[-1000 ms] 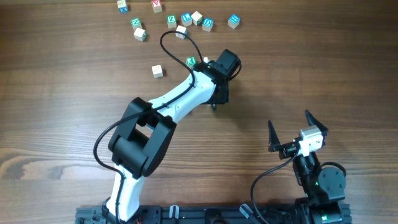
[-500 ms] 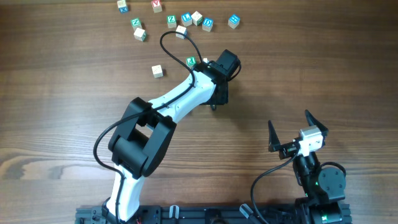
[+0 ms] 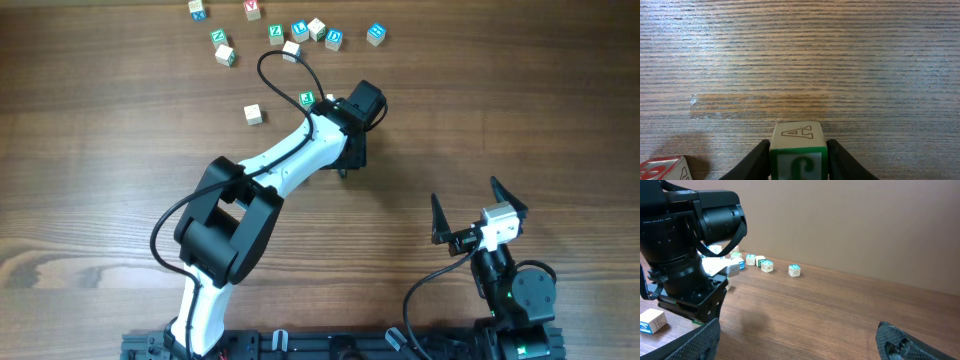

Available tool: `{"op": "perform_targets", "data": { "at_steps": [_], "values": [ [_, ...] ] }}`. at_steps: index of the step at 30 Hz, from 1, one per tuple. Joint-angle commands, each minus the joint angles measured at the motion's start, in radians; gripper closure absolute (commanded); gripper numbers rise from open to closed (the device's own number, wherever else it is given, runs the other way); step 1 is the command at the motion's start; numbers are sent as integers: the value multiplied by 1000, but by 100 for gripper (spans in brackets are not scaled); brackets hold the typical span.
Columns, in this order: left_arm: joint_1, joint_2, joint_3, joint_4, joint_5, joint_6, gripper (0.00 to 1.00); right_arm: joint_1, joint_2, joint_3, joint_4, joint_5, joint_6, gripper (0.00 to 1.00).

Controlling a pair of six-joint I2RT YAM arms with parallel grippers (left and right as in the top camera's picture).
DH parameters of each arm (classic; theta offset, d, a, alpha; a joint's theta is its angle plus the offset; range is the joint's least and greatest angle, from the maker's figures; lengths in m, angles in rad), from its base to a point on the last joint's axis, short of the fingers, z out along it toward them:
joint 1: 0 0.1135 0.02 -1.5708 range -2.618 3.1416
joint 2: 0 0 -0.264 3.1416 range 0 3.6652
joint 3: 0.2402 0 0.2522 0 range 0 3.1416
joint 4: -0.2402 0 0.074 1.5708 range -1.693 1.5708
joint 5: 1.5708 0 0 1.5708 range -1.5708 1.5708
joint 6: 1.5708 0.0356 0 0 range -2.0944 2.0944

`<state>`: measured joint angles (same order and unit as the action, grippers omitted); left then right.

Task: Form a tower
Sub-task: 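Carry the held block with the left gripper over the red-numbered block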

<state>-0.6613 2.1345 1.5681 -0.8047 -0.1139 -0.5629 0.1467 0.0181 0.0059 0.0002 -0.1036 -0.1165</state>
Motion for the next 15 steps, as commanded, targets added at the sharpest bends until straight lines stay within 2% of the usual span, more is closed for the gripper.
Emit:
{"op": "perform_targets", "data": {
  "at_steps": [1, 8, 15],
  "values": [
    [-5, -14, 3, -1, 5, -3, 65, -6, -7, -1, 4, 14, 12, 0],
    [-6, -40, 3, 6, 5, -3, 70, -6, -7, -1, 4, 14, 12, 0],
    [21, -195, 3, -75, 5, -3, 74, -6, -7, -1, 4, 14, 12, 0]
  ]
}}
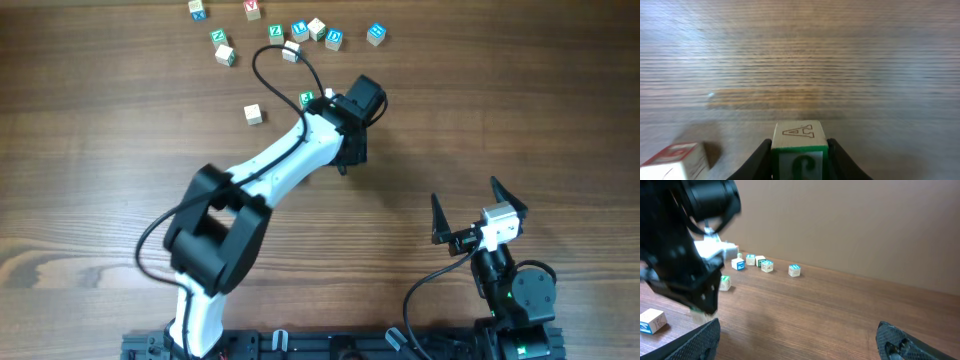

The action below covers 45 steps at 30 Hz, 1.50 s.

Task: Form a tower
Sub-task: 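Carry the held block with the left gripper over the red-numbered block, then lower the held block onto the red-numbered block and open the left gripper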

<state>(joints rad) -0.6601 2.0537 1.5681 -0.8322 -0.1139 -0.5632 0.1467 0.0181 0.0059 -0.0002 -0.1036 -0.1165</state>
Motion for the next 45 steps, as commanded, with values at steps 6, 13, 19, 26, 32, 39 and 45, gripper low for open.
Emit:
{"op": "perform_targets", "data": {
  "at_steps": [6, 13, 19, 26, 32, 39, 45],
  "values": [
    [79, -193, 3, -253, 5, -33, 74, -6, -7, -1, 4, 14, 12, 0],
    [98, -189, -82, -254, 0, -60, 74, -6, -7, -1, 5, 14, 12, 0],
    [167, -189, -163, -160, 2, -58, 75, -6, -7, -1, 4, 14, 12, 0],
    [169, -188, -177, -117, 53, 36, 71, -6, -7, -1, 4, 14, 12, 0],
    [169, -188, -246, -66, 53, 35, 66, -6, -7, -1, 5, 14, 12, 0],
    [169, -188, -255, -40, 53, 53, 64, -6, -7, -1, 4, 14, 12, 0],
    [169, -188, -255, -38, 29, 62, 63, -6, -7, -1, 4, 14, 12, 0]
  ]
}}
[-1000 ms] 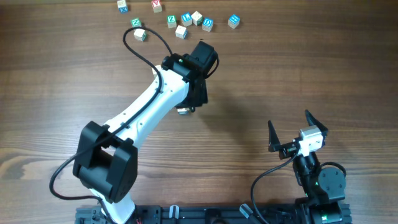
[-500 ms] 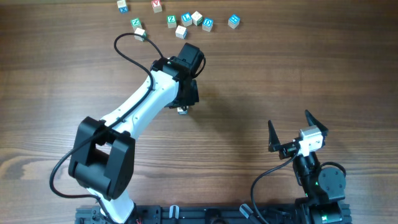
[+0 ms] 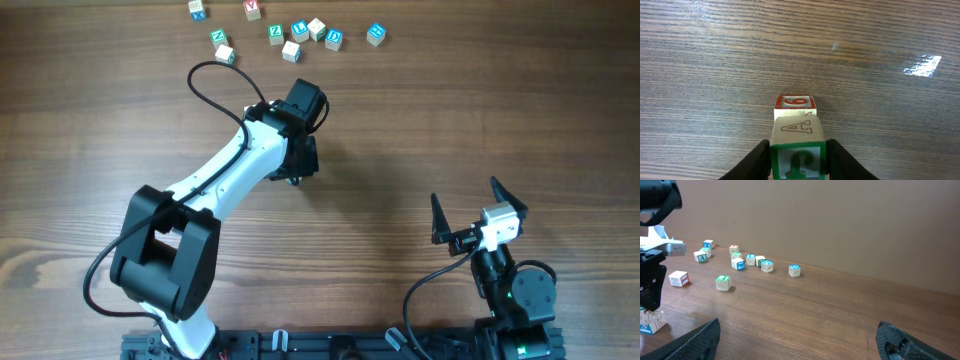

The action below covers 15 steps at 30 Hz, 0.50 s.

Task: Form a tower
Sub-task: 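Lower the held block onto the red-numbered block and open the left gripper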

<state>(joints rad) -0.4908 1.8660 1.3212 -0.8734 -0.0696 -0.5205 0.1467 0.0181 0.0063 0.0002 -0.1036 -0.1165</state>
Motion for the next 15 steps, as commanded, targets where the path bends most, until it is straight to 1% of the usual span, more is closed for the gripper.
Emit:
{"op": "perform_targets", "data": {
  "at_steps": [1, 5, 6, 8, 10, 15],
  "values": [
    [-1, -1, -8, 3, -16, 19, 63, -6, -7, -1, 4, 14, 12, 0],
    [-1, -1, -9, 2, -17, 19, 60, -6, -7, -1, 4, 14, 12, 0],
    [-3, -1, -10, 2, -17, 19, 61, -6, -7, -1, 4, 14, 12, 0],
    [-4, -1, -10, 3, -18, 19, 69, -6, -7, -1, 4, 14, 12, 0],
    [-3, -1, -10, 7, -18, 19, 71, -6, -7, -1, 4, 14, 12, 0],
    [-2, -1, -10, 7, -33, 19, 71, -6, -7, -1, 4, 14, 12, 0]
  ]
}}
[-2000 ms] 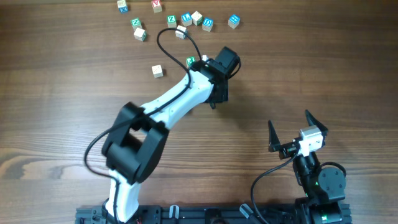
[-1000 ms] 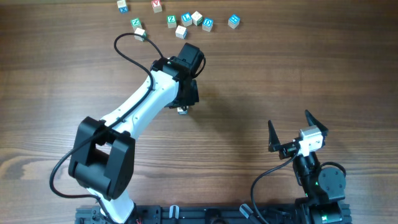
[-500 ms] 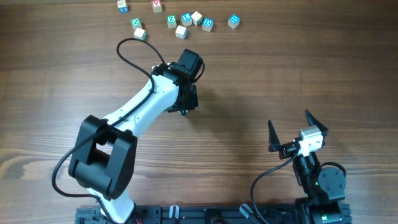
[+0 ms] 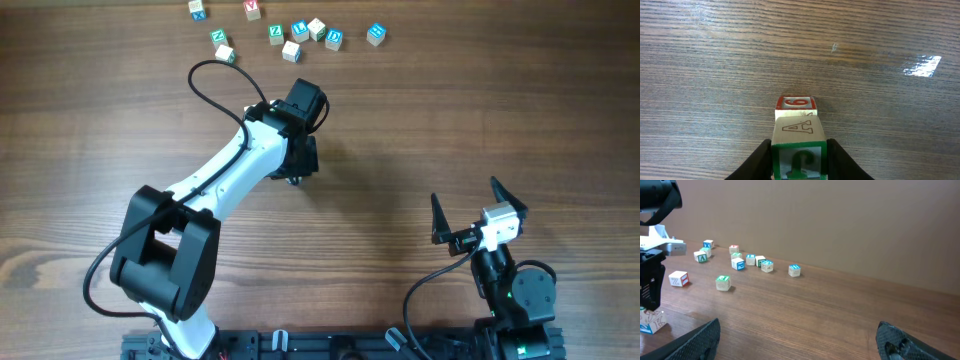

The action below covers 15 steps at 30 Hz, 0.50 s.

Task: Form a tower
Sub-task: 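Lower the held block onto the red-numbered block and open the left gripper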

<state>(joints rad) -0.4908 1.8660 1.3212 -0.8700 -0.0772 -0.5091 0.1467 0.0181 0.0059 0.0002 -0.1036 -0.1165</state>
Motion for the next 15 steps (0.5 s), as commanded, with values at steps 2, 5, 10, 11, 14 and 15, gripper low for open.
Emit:
{"op": "perform_targets", "data": {
  "at_steps": [2, 5, 10, 11, 14, 15],
  "values": [
    [-2, -1, -10, 3, -26, 8, 70, -6, -7, -1, 4, 14, 12, 0],
    [-2, -1, -10, 6, -26, 8, 70, -6, -7, -1, 4, 14, 12, 0],
    [-2, -1, -10, 17, -26, 8, 74, -6, -7, -1, 4, 14, 12, 0],
    [-2, -1, -10, 18, -26, 8, 74, -6, -7, -1, 4, 14, 12, 0],
    [-2, -1, -10, 18, -26, 8, 72, -6, -7, -1, 4, 14, 12, 0],
    [-2, -1, -10, 18, -26, 8, 71, -6, -7, -1, 4, 14, 12, 0]
  ]
}}
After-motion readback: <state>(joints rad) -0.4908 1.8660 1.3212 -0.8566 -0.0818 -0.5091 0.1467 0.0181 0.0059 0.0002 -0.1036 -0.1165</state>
